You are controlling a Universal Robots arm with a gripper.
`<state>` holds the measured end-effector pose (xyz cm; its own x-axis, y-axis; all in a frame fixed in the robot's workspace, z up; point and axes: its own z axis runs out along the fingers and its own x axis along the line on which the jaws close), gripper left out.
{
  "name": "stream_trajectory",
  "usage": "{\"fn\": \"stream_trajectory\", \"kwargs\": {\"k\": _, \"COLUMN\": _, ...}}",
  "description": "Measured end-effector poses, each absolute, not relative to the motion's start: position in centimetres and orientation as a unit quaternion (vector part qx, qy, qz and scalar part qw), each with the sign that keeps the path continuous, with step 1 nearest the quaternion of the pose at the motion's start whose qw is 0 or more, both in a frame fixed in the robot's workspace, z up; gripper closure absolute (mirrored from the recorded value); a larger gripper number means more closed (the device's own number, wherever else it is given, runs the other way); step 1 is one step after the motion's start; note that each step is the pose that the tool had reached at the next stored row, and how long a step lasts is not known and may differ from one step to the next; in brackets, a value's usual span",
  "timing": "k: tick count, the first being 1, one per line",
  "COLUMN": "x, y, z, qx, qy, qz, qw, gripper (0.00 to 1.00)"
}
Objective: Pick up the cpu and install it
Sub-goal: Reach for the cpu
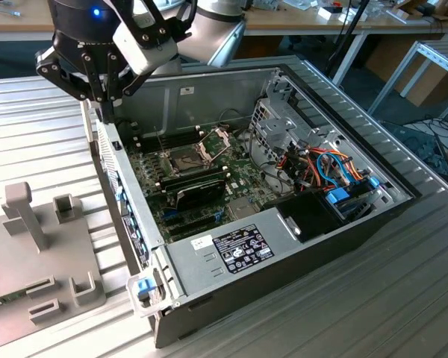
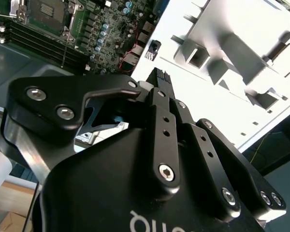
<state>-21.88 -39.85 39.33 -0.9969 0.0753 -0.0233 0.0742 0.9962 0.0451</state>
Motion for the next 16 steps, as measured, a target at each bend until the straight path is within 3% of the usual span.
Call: {"fn": "stream_trajectory", "kwargs": {"k": 16, "x": -23.2, "y": -39.9, "z": 39.3, "qx": 0.037, "qy": 0.999, "qz": 0.022, "qw": 0.012, "gripper": 0.89}}
